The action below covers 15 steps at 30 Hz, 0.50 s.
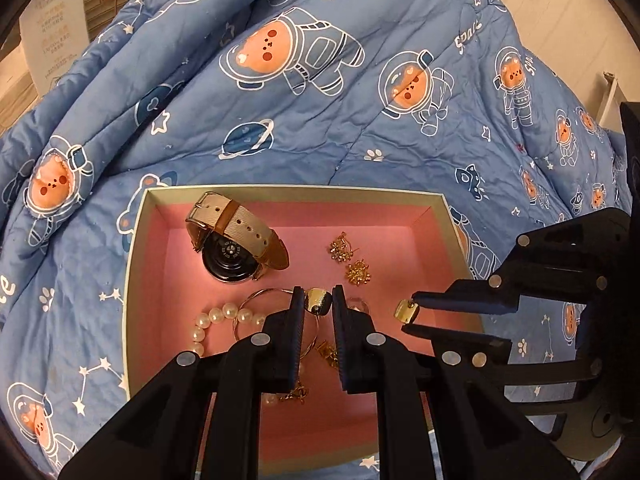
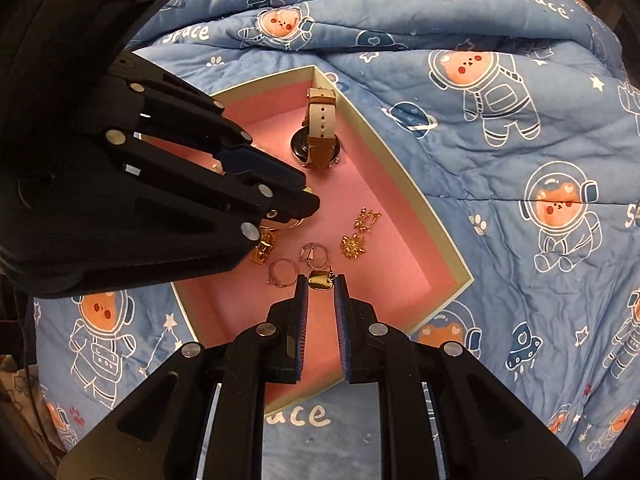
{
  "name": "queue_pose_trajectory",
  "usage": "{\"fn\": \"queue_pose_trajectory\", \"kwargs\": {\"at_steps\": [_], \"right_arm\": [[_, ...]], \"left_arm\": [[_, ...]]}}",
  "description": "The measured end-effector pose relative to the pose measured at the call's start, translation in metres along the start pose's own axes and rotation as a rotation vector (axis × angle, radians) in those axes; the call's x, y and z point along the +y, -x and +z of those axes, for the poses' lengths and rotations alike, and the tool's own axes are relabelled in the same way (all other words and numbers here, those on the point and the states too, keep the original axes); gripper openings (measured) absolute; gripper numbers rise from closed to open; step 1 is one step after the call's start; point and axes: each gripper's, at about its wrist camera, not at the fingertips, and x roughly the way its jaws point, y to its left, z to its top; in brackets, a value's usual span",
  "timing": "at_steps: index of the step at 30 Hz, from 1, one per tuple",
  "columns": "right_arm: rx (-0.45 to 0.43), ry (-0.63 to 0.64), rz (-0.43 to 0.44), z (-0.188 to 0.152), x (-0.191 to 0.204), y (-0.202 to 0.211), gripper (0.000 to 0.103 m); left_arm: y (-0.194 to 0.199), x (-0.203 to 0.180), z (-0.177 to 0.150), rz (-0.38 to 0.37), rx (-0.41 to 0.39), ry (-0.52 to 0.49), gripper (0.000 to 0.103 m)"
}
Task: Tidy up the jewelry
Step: 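Carry the pendant and charm into the box and lower them, then open both tools to release the gold pieces in the box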
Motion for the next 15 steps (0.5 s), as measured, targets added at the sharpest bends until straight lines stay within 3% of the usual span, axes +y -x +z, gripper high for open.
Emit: {"fn": "queue_pose_trajectory", "kwargs": {"at_steps": [6, 15], "right_arm": [[0.038, 0.041, 0.055, 0.004, 0.004, -0.006, 0.014], [0.071, 0.048, 0.062, 0.007, 0.009, -0.016, 0.014]], "left_arm": [[-0.010, 0.002, 0.004, -0.032, -0.004, 0.031, 0.014], [-0.023, 0.000, 0.008, -0.043, -0.006, 0.055, 0.014]]}}
